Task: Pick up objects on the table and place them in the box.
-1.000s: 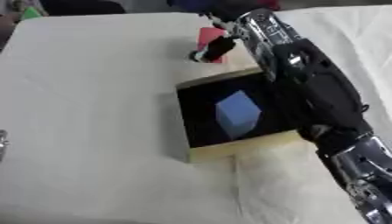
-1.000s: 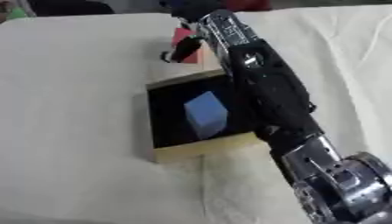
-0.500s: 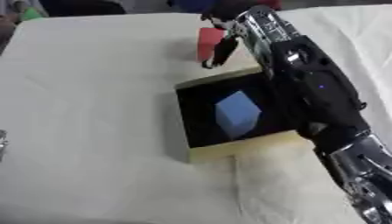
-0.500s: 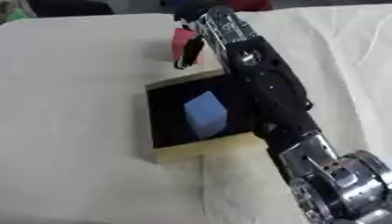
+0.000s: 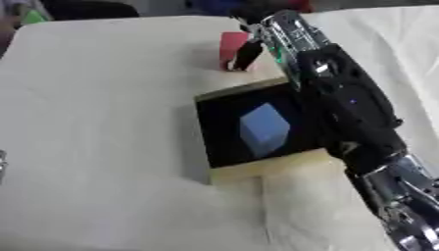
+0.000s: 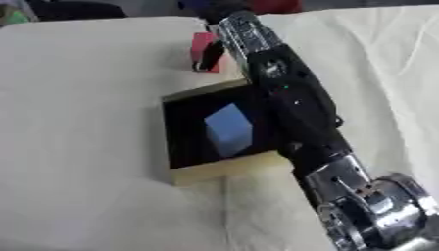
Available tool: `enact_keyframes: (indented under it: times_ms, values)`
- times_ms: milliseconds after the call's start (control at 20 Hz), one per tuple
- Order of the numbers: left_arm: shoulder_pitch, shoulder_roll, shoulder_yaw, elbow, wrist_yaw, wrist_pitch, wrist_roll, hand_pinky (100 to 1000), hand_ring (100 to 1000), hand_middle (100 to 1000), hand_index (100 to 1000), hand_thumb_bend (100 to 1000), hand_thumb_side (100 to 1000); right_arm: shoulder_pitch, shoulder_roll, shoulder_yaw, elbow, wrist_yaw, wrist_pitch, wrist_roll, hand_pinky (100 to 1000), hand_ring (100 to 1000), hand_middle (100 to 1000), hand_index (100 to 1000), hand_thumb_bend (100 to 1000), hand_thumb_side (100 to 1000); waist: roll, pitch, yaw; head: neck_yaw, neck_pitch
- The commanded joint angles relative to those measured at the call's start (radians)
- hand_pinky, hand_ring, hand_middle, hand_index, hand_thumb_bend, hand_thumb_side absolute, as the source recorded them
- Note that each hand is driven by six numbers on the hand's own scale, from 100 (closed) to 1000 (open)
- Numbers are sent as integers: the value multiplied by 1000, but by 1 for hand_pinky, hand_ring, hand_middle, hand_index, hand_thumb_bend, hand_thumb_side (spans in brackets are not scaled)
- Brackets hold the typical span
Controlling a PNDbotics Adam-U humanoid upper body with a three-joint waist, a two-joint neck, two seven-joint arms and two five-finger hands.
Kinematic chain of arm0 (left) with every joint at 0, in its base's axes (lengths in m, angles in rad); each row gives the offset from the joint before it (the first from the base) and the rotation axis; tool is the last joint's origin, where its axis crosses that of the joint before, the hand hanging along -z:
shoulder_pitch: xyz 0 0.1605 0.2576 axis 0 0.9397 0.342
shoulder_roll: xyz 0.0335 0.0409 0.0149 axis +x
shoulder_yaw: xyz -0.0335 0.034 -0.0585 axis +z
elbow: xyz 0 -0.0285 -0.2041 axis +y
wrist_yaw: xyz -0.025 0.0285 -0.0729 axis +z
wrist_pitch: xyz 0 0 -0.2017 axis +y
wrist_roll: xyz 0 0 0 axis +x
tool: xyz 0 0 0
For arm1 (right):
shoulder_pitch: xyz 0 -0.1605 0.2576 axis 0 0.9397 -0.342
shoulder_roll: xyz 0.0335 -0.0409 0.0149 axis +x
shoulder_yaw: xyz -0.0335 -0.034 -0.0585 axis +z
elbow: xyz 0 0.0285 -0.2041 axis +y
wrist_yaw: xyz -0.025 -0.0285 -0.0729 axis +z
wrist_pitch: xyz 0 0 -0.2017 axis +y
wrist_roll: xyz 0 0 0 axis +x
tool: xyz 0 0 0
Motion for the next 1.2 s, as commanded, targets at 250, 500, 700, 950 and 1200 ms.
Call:
enact_keyframes:
  times_ms: [250, 500, 700, 950, 1200]
  values:
    - [-11, 14, 3, -14, 3, -1, -4, 748, 710, 732, 935, 100, 851, -40, -31, -26, 21, 26, 31, 4, 875, 935, 838, 1000, 446, 481, 3, -10, 6, -2, -17]
    - [-12, 14, 3, -14, 3, 0, -4, 748, 709, 732, 934, 100, 854, -50, -64, -32, 46, 17, 48, 10, 873, 933, 838, 1000, 427, 491, 4, -4, 9, -5, -22]
    - [-12, 12, 2, -14, 4, 0, -5, 747, 708, 732, 934, 100, 857, -53, -59, -44, 60, 32, 81, 3, 869, 928, 833, 1000, 379, 503, 5, 0, 12, -8, -27]
    - [-13, 10, 2, -14, 5, 1, -6, 747, 708, 732, 934, 100, 857, -48, -40, -54, 65, 18, 96, -12, 863, 919, 822, 1000, 313, 533, 6, 3, 16, -10, -30]
    - [-14, 9, 1, -14, 5, 1, -8, 747, 708, 732, 934, 100, 857, -44, -24, -46, 54, -41, 77, -19, 863, 915, 819, 1000, 279, 559, 5, 5, 18, -11, -29]
